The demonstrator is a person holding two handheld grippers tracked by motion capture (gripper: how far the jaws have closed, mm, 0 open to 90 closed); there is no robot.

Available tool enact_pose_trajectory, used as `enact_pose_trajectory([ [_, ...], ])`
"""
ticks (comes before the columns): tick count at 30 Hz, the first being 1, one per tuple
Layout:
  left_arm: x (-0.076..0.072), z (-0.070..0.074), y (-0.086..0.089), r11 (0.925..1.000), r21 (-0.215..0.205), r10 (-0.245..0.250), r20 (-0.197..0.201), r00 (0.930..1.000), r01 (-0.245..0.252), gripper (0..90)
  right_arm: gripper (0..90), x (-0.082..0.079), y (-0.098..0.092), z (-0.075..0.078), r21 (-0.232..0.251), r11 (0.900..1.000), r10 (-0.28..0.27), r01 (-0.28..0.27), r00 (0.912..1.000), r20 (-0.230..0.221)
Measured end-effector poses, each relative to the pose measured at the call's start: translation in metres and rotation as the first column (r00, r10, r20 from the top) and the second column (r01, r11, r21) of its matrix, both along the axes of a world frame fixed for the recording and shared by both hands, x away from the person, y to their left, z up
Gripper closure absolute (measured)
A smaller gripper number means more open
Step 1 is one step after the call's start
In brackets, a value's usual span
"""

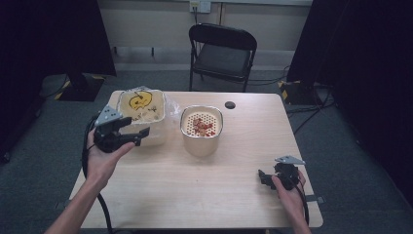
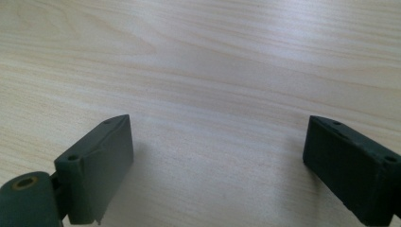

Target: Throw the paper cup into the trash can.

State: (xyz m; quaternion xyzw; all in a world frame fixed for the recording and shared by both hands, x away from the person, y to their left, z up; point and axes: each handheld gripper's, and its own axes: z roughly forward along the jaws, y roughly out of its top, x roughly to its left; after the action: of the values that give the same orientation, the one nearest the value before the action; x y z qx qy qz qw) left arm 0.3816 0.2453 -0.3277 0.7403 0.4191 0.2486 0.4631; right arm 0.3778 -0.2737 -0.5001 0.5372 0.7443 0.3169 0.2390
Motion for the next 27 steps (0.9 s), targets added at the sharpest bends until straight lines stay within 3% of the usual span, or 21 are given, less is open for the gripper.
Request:
enact_pose_trajectory([
  [1, -0.012, -0.009, 0.002, 1.0000, 0.002, -0.002, 0.005, 1.0000, 0.002, 23.0, 8.4, 0.000, 0.000, 0.000, 0.000, 1.000, 0.000, 0.000, 1.0000, 0.000],
  [4, -0.023, -0.021, 0.003, 0.9997, 0.025, 0.001, 0.002, 1.0000, -0.002, 22.2, 8.5, 0.000, 0.000, 0.000, 0.000, 1.000, 0.000, 0.000, 1.0000, 0.000],
  [5, -0.033, -0.034, 0.003, 0.9990, 0.044, -0.006, -0.017, 0.9998, 0.007, 18.9, 8.5, 0.000, 0.000, 0.000, 0.000, 1.000, 0.000, 0.000, 1.0000, 0.000],
  [7, -0.041, -0.047, 0.003, 0.9991, 0.041, -0.013, -0.038, 0.9992, 0.014, 18.8, 8.4, 0.000, 0.000, 0.000, -0.001, 1.000, 0.000, 0.000, 1.0000, 0.000],
  [10, -0.045, -0.058, 0.000, 0.9979, 0.062, -0.015, -0.051, 0.9986, 0.019, 18.8, 8.4, 0.000, 0.000, 0.000, 0.000, 1.000, 0.000, 0.000, 1.0000, 0.000],
  [12, -0.053, -0.081, -0.002, 0.9945, 0.105, 0.003, -0.083, 0.9965, 0.006, 19.3, 8.5, 0.000, 0.000, 0.000, 0.000, 1.000, 0.000, 0.000, 1.0000, 0.000],
  [14, -0.054, -0.096, -0.001, 0.9971, 0.076, 0.009, -0.114, 0.9934, 0.000, 19.5, 8.5, 0.000, 0.000, 0.000, 0.000, 1.000, 0.000, 0.000, 1.0000, 0.000],
  [18, -0.055, -0.116, 0.000, 0.9952, 0.092, 0.045, -0.150, 0.9876, -0.031, 19.5, 8.4, 0.000, 0.000, 0.000, 0.000, 1.000, 0.000, 0.000, 1.0000, 0.000],
  [20, -0.054, -0.120, 0.001, 0.9944, 0.099, 0.053, -0.155, 0.9866, -0.038, 19.5, 8.4, 0.000, 0.000, 0.000, 0.000, 1.000, 0.000, 0.000, 1.0000, 0.000],
  [21, -0.052, -0.127, 0.003, 0.9923, 0.116, 0.064, -0.192, 0.9793, -0.042, 19.4, 8.4, 0.000, 0.000, 0.000, 0.000, 1.000, 0.000, 0.000, 1.0000, 0.000],
  [22, -0.052, -0.127, 0.003, 0.9923, 0.116, 0.064, -0.192, 0.9793, -0.042, 19.4, 8.4, 0.000, 0.000, 0.000, 0.000, 1.000, 0.000, 0.000, 1.0000, 0.000],
  [23, -0.050, -0.134, 0.003, 0.9877, 0.147, 0.087, -0.233, 0.9685, -0.053, 19.4, 8.5, 0.000, 0.000, 0.000, 0.000, 1.000, 0.000, 0.000, 1.0000, 0.000],
  [27, -0.050, -0.152, 0.008, 0.9867, 0.146, 0.108, -0.265, 0.9582, -0.071, 18.7, 8.5, 0.000, 0.000, 0.000, -0.001, 1.000, 0.000, 0.000, 1.0000, 0.000],
])
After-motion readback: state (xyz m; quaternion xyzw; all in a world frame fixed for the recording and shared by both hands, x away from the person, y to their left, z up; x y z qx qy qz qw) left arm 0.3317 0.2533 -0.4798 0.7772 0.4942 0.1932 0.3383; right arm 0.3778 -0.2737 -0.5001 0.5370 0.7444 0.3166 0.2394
